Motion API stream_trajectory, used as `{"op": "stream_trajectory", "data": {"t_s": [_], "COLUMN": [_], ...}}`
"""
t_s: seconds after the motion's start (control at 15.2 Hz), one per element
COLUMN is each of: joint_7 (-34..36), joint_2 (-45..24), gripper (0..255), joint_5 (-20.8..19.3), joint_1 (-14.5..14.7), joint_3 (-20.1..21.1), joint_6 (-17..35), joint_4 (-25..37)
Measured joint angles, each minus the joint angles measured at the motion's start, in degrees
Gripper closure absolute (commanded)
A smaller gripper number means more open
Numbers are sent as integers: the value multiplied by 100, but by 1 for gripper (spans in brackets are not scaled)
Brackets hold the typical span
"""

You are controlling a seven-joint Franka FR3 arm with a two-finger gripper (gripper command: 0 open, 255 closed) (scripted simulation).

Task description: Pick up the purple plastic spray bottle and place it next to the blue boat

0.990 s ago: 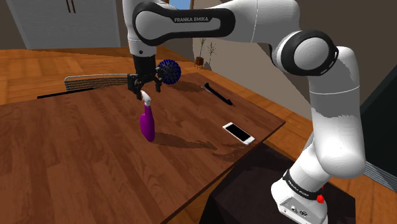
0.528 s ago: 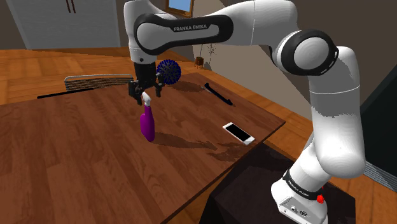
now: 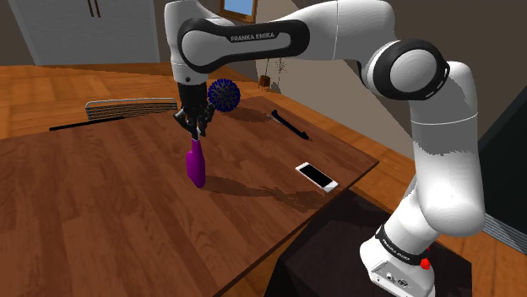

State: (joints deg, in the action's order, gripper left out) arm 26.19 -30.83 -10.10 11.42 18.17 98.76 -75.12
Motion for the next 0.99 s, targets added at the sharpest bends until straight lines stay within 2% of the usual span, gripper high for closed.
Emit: {"op": "stream_trajectory", "data": {"t_s": [0.4,0.99], "joint_7": [0,-36], "joint_2": [0,7], "gripper": [255,255], "joint_5": [0,13], "joint_1": [0,60], "joint_3": [0,13], "joint_6": [0,-609], "joint_4": [0,610]}}
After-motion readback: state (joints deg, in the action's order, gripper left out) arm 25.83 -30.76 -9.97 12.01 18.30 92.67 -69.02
